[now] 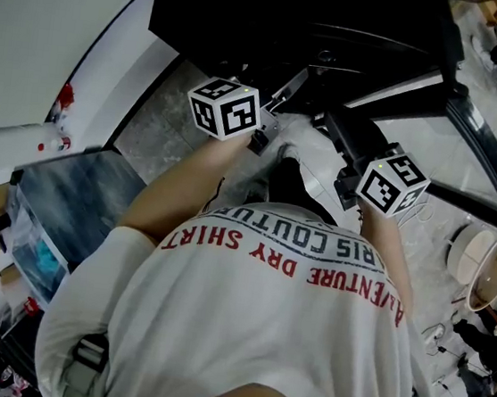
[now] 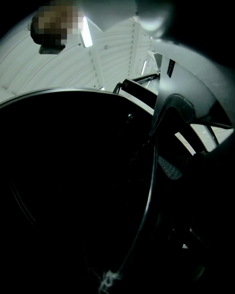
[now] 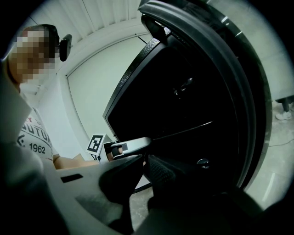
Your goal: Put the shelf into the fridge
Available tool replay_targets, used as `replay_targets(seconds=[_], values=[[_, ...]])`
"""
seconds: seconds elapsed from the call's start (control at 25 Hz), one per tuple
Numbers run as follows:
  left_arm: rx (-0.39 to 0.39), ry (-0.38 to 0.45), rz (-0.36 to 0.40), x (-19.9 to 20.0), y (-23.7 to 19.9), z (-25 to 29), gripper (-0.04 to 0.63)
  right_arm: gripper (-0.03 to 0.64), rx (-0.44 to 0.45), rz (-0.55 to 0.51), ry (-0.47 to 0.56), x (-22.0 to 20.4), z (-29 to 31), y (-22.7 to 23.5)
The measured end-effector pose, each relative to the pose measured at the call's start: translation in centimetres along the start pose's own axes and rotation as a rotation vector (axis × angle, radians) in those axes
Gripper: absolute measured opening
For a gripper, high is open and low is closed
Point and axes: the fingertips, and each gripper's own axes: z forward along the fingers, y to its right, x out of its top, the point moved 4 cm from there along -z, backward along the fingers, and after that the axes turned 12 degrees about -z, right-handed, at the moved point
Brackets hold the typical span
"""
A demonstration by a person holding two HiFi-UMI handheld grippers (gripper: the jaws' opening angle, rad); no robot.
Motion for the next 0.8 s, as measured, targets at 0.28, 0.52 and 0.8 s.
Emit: replay_targets(seconds=[0.28, 0.52, 0.8], values=[[-0.002, 0.006, 0.011, 0.9, -0.4, 0.6, 0.122, 0.044, -0.006, -0.001, 0.003, 0.5, 0.3, 0.4], [-0.006, 0.006, 0.021, 1.4, -0.6, 0.9, 0.121, 0.044, -0.021, 0.004, 0.004, 1.1, 0.8, 0.5], [-0.010, 0.005, 0.036, 1.6, -0.8, 1.3, 0.124, 0.044, -0.033, 0.004, 0.004, 1.1, 1.1, 0.6]])
